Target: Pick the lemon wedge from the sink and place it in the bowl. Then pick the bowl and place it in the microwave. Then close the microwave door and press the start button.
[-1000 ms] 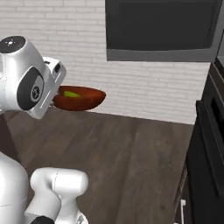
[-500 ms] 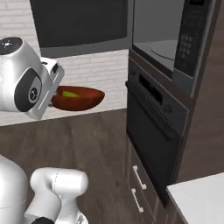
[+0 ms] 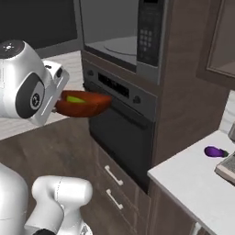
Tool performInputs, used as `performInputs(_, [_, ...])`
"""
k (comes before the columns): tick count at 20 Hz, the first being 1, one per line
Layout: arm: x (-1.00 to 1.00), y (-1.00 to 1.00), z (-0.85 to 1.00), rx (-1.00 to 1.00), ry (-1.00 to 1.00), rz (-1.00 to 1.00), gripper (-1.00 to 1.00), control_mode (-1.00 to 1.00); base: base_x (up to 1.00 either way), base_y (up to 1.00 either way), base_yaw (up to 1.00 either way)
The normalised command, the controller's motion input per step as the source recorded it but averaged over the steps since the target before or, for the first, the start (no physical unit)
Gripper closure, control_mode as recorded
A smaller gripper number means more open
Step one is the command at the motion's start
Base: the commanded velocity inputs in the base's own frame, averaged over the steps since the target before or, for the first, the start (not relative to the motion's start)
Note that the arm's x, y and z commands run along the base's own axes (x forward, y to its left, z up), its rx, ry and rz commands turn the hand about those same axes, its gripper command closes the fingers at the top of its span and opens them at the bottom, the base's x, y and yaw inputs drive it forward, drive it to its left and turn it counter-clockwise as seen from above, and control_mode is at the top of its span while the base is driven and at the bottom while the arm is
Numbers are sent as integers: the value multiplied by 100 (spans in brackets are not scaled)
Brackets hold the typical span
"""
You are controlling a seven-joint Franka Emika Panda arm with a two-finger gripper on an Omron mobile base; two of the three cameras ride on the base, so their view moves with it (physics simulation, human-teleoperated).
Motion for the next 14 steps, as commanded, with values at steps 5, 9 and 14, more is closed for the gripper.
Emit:
performInputs(5, [0, 0, 0, 0, 0, 0, 100, 100, 43, 47, -49])
performInputs(9, [0, 0, 0, 0, 0, 0, 100, 100, 45, 70, -52])
performInputs(14, [0, 0, 0, 0, 0, 0, 100, 100, 25, 43, -55])
